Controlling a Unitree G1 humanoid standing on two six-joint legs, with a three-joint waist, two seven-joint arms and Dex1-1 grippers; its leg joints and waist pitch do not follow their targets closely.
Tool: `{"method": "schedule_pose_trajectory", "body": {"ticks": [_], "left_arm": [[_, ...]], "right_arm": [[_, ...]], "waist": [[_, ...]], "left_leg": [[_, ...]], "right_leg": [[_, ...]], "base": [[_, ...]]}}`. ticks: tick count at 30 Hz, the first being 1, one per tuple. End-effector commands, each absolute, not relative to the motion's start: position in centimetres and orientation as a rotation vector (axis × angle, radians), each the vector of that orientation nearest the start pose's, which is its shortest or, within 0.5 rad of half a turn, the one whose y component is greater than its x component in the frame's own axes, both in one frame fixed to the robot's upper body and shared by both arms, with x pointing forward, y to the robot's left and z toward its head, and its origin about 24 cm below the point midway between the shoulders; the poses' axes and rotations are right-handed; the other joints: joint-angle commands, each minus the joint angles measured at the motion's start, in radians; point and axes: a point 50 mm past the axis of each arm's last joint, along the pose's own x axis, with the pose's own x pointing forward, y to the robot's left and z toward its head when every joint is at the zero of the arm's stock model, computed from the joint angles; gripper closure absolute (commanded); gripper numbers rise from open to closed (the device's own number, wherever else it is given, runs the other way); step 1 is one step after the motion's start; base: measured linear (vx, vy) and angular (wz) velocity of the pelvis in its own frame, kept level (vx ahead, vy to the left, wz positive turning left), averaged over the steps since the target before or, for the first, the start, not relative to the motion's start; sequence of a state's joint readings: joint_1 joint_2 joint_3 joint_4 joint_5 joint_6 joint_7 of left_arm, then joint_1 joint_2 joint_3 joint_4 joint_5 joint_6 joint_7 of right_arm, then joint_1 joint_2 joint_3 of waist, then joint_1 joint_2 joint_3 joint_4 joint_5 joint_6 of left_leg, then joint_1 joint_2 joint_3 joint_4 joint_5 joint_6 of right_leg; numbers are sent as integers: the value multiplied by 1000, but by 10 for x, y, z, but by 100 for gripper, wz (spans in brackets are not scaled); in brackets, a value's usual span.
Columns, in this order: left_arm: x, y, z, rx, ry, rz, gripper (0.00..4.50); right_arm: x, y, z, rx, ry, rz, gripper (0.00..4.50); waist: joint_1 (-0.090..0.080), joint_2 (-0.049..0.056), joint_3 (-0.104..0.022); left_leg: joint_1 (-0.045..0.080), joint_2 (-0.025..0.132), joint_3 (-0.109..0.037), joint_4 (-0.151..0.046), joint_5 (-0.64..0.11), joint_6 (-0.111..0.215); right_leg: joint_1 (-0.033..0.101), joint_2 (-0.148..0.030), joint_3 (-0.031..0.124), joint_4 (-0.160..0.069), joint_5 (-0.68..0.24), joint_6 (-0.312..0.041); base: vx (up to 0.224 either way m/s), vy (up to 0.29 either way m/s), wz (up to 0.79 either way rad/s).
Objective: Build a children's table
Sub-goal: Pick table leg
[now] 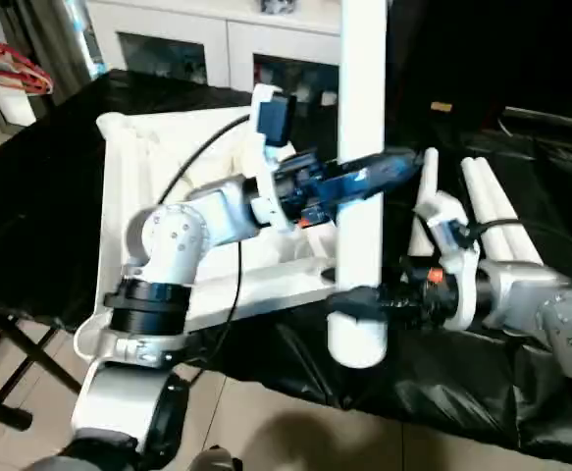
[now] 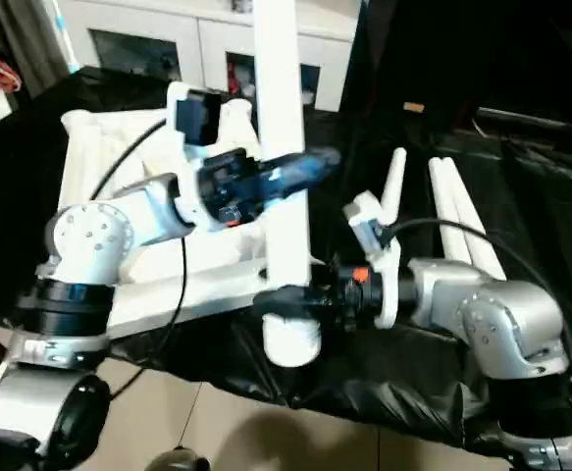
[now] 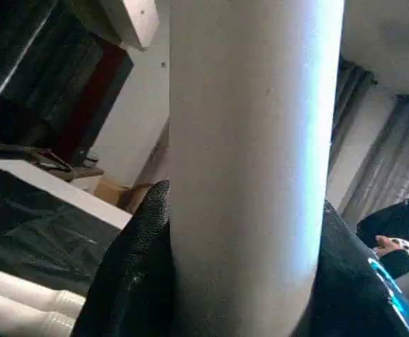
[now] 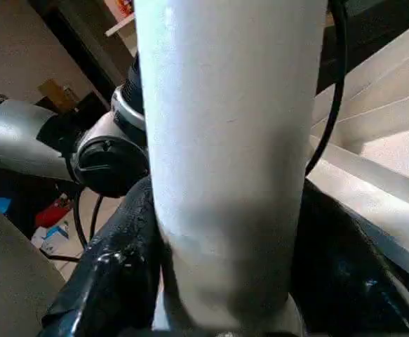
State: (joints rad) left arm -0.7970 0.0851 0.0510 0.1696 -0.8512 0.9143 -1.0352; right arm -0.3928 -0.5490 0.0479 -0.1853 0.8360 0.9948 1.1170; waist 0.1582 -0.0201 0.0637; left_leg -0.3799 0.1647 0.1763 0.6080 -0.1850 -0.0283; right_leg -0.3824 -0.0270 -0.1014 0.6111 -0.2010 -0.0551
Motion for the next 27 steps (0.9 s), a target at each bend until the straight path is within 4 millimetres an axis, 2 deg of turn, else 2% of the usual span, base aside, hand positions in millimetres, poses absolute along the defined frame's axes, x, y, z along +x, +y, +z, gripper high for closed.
{"method": "schedule_pose_trajectory", "body": {"ticks": [1, 9, 10, 11, 13, 15, 17, 20, 21, 26, 27], "left_arm": [[296, 44, 216, -686, 26, -1788, 266], [296, 43, 214, -657, 27, -1770, 266], [299, 41, 211, -629, 34, -1723, 210], [300, 40, 210, -616, 37, -1701, 196], [303, 40, 208, -611, 39, -1661, 196], [311, 38, 204, -546, 41, -1528, 160], [314, 38, 201, -505, 45, -1465, 153], [328, 40, 192, -371, 95, -1175, 150], [328, 40, 192, -371, 95, -1175, 150], [344, 43, 190, -341, 138, -845, 150], [345, 43, 191, -343, 127, -818, 168]], "right_arm": [[252, -147, 133, 371, 456, 1435, 237], [253, -146, 132, 379, 431, 1411, 258], [256, -145, 132, 368, 410, 1376, 258], [257, -145, 132, 363, 402, 1363, 258], [261, -144, 132, 350, 384, 1316, 258], [271, -140, 134, 309, 324, 1198, 259], [275, -138, 135, 291, 303, 1147, 259], [291, -134, 135, 253, 247, 927, 259], [291, -134, 135, 253, 247, 927, 259], [294, -125, 137, 242, 215, 843, 259], [294, -123, 136, 240, 212, 836, 259]], "waist": [[3, 0, -79], [9, 0, -80], [9, 0, -80], [8, 1, -81], [6, 2, -81], [7, 1, -81], [4, 1, -81], [-2, 0, -81], [-2, 2, -80], [-5, -3, -83], [-5, -3, -81]], "left_leg": [[16, 83, -36, -56, -37, 63], [16, 83, -36, -56, -39, 59], [16, 83, -36, -55, -39, 59], [16, 84, -37, -56, -38, 56], [17, 85, -37, -56, -36, 49], [16, 86, -38, -57, -41, 43], [18, 86, -38, -58, -44, 33], [19, 88, -38, -60, -48, 18], [20, 88, -38, -60, -48, 17], [15, 88, -38, -58, -26, 31], [15, 86, -38, -57, -26, 35]], "right_leg": [[59, -140, 74, -79, -162, -99], [59, -141, 74, -77, -152, -106], [59, -141, 74, -77, -154, -106], [59, -141, 74, -77, -151, -105], [57, -140, 74, -75, -141, -107], [57, -143, 75, -75, -142, -107], [57, -145, 75, -75, -150, -104], [56, -146, 76, -73, -150, -103], [53, -145, 77, -74, -151, -104], [60, -146, 78, -66, -86, -109], [59, -146, 78, -69, -89, -108]], "base": [[0, 0, 0], [0, 0, 0], [0, 0, 0], [0, 0, 0], [0, 0, 0], [0, 0, 0], [0, 0, 0], [0, 0, 0], [0, 0, 0], [0, 0, 0], [0, 0, 0]]}}
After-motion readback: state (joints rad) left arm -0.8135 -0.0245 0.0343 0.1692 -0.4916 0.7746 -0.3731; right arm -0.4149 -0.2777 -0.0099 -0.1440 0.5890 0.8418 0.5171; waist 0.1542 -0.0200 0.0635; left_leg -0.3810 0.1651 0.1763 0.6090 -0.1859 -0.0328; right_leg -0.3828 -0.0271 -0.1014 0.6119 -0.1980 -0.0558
